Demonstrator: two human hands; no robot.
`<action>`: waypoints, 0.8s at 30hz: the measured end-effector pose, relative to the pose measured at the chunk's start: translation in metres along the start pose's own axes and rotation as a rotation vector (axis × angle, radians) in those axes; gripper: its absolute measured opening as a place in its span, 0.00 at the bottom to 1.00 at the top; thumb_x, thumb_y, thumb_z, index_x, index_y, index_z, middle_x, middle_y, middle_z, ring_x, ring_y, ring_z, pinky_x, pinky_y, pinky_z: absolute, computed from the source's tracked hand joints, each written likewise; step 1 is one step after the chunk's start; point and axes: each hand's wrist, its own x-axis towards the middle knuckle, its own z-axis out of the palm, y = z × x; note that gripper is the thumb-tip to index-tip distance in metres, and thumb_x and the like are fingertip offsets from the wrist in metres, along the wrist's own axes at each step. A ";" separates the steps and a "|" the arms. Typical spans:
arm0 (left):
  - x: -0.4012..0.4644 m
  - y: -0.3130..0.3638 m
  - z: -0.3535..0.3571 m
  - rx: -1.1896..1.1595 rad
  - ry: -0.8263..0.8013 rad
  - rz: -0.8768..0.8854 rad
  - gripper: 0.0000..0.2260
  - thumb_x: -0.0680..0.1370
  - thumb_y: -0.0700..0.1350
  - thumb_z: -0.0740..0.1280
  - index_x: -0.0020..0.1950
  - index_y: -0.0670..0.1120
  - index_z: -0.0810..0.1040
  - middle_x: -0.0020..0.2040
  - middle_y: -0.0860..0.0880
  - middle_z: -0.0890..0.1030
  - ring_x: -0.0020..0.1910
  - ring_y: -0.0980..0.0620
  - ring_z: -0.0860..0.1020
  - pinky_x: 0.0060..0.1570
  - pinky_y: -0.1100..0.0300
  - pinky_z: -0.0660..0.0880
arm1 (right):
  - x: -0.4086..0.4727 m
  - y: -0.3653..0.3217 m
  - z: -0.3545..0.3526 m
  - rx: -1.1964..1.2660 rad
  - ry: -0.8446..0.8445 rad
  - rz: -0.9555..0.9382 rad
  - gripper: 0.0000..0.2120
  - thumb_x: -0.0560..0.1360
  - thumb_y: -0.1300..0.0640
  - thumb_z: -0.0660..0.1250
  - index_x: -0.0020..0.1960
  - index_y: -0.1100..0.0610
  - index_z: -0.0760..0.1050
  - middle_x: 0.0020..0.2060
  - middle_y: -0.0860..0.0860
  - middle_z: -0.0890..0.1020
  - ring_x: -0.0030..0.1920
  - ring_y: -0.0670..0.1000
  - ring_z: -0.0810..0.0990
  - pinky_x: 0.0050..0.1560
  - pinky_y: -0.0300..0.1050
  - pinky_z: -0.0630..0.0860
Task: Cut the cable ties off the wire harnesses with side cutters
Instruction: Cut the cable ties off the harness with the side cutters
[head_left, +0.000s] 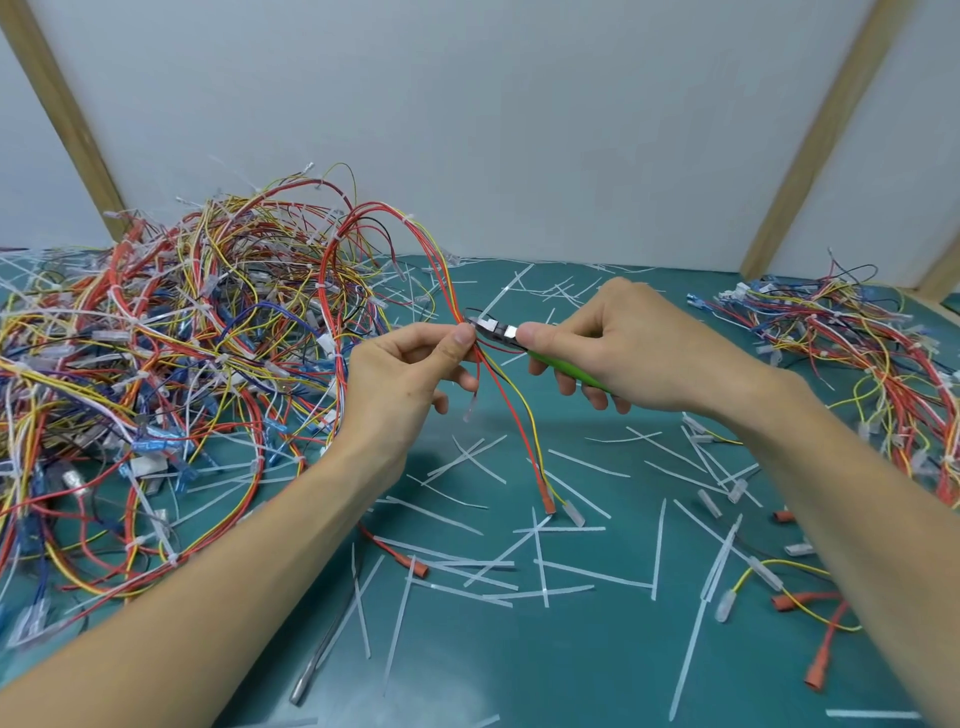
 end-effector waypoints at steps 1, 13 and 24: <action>0.000 0.000 0.000 0.002 -0.001 -0.001 0.06 0.77 0.45 0.72 0.44 0.43 0.84 0.38 0.50 0.85 0.30 0.53 0.80 0.26 0.64 0.70 | 0.000 0.000 0.000 0.000 -0.002 0.001 0.24 0.79 0.35 0.65 0.37 0.52 0.85 0.29 0.50 0.83 0.29 0.57 0.82 0.30 0.51 0.82; 0.000 -0.001 -0.001 0.002 -0.002 -0.003 0.05 0.77 0.44 0.72 0.44 0.43 0.84 0.38 0.50 0.85 0.31 0.53 0.80 0.26 0.64 0.70 | -0.002 -0.004 0.000 -0.022 -0.003 0.008 0.25 0.79 0.35 0.64 0.35 0.52 0.84 0.25 0.48 0.81 0.28 0.58 0.81 0.31 0.50 0.81; 0.000 -0.001 -0.001 -0.003 -0.007 -0.009 0.06 0.77 0.45 0.72 0.44 0.43 0.84 0.38 0.50 0.85 0.31 0.53 0.80 0.26 0.64 0.70 | -0.002 -0.005 0.000 -0.047 0.004 0.019 0.25 0.78 0.35 0.64 0.35 0.51 0.84 0.24 0.48 0.80 0.24 0.54 0.78 0.29 0.47 0.80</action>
